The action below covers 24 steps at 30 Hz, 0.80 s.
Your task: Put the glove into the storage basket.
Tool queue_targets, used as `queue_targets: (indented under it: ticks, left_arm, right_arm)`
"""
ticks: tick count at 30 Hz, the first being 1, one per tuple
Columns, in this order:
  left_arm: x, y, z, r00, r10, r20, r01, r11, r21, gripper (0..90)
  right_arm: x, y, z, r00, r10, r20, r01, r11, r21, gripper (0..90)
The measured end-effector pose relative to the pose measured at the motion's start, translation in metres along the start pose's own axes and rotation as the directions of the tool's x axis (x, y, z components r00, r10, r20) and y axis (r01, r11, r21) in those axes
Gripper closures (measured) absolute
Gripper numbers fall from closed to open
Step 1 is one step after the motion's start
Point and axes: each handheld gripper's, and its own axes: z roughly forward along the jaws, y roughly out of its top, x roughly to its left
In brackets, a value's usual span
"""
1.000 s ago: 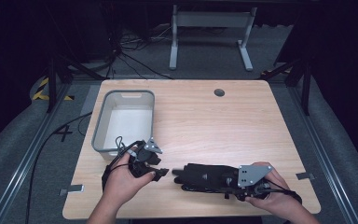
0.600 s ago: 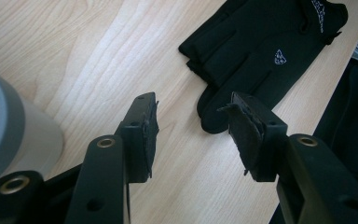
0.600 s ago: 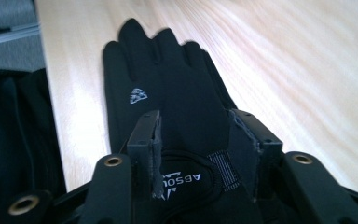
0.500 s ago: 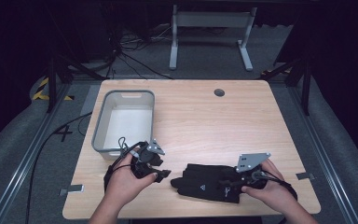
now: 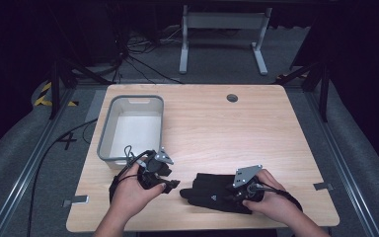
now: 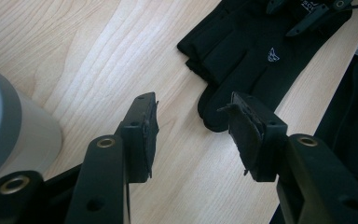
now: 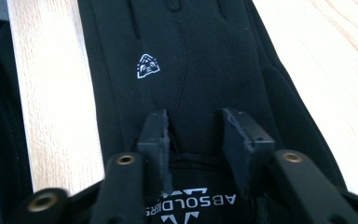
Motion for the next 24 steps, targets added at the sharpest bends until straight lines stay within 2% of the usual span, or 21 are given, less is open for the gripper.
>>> queue_targets:
  ticks: [1, 5, 7, 13, 14, 19, 24]
  left_arm:
    - [0.000, 0.000, 0.000, 1.0000, 0.000, 0.003, 0.000, 1.0000, 0.000, 52.6]
    - [0.001, 0.000, 0.000, 1.0000, -0.004, 0.001, 0.004, 1.0000, 0.001, 52.5]
    - [0.002, -0.001, 0.001, 1.0000, -0.004, -0.003, 0.005, 1.0000, 0.001, 52.6]
    - [0.002, -0.001, 0.000, 1.0000, -0.007, -0.002, 0.007, 1.0000, -0.001, 52.5]
    - [0.002, -0.001, 0.000, 1.0000, -0.007, 0.000, 0.007, 1.0000, -0.001, 52.5]
    - [0.002, -0.001, 0.000, 1.0000, -0.008, 0.000, 0.008, 1.0000, -0.003, 52.6]
    - [0.003, -0.001, 0.000, 1.0000, -0.006, -0.002, 0.006, 1.0000, -0.004, 52.6]
  right_arm:
    - [0.002, 0.002, -0.001, 0.9998, -0.019, 0.003, 0.019, 1.000, 0.005, 69.3]
    - [0.004, 0.005, -0.003, 0.9991, -0.041, 0.004, 0.041, 0.999, 0.005, 74.2]
    - [0.002, 0.006, -0.008, 0.9995, -0.029, -0.007, 0.029, 0.999, -0.019, 79.5]
    - [-0.001, 0.008, -0.024, 0.9997, -0.018, -0.015, 0.017, 0.997, -0.071, 83.4]
    - [-0.001, 0.009, -0.027, 0.9998, -0.011, -0.015, 0.010, 0.997, -0.083, 87.1]
    - [-0.008, 0.016, -0.042, 0.9994, 0.003, -0.034, -0.007, 0.991, -0.133, 87.2]
    - [-0.014, 0.022, -0.053, 0.9994, -0.008, -0.034, 0.003, 0.989, -0.146, 87.3]
